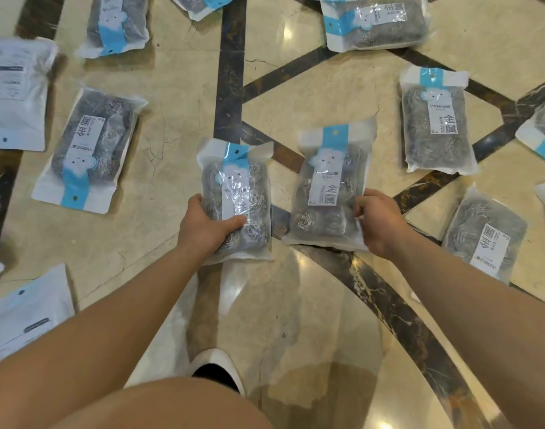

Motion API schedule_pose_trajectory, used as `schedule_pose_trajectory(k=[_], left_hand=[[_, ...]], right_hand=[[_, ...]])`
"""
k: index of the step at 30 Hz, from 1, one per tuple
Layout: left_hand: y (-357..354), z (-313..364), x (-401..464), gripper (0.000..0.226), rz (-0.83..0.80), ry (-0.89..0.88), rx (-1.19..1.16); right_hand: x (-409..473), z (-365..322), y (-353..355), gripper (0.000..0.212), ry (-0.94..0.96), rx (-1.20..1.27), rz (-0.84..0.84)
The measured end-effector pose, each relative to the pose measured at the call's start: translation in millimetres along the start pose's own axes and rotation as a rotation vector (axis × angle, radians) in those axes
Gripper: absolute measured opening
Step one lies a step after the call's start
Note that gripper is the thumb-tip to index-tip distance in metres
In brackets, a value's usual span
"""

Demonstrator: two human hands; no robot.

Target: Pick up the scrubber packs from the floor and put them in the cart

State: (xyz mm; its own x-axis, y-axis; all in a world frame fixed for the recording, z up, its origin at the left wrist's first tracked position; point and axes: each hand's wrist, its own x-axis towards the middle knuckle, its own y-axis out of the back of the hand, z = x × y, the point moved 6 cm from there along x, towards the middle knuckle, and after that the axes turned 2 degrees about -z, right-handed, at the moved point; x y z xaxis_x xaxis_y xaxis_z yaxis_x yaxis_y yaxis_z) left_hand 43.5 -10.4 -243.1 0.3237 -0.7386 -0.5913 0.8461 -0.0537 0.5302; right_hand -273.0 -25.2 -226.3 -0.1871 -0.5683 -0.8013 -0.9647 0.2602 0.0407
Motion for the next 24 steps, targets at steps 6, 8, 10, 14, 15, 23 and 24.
schedule_pose_trajectory(k=[6, 8, 10, 14, 15, 23, 24], left_hand=[[-9.6, 7.2, 3.1, 0.087, 0.015, 0.011, 0.002], [-10.6, 16.0, -1.9, 0.082, -0.006, -0.01, -0.034], [0.0, 24.0, -10.2, 0.079, -0.013, -0.023, -0.061], [34.9, 39.4, -37.7, 0.079, 0.0, 0.006, -0.079], [47.3, 45.5, -49.5, 0.079, 0.003, 0.022, -0.091], [154.7, 121.9, -195.3, 0.078, -0.079, 0.115, -0.332], [172.7, 132.8, -218.7, 0.08, -0.077, 0.114, -0.345]], right_hand=[[8.3, 7.6, -9.9, 0.083, -0.007, -0.281, 0.026], [4.6, 4.0, -17.3, 0.066, 0.013, -0.306, 0.073], [-5.8, 1.3, -26.8, 0.06, -0.023, -0.311, 0.06], [-50.1, -9.9, -20.0, 0.055, 0.032, -0.368, 0.077], [-67.6, -12.3, -17.0, 0.054, 0.024, -0.356, 0.057], [-248.9, -96.2, -14.8, 0.023, 0.095, -0.318, -0.108], [-275.3, -113.0, -16.7, 0.024, 0.111, -0.322, -0.114]])
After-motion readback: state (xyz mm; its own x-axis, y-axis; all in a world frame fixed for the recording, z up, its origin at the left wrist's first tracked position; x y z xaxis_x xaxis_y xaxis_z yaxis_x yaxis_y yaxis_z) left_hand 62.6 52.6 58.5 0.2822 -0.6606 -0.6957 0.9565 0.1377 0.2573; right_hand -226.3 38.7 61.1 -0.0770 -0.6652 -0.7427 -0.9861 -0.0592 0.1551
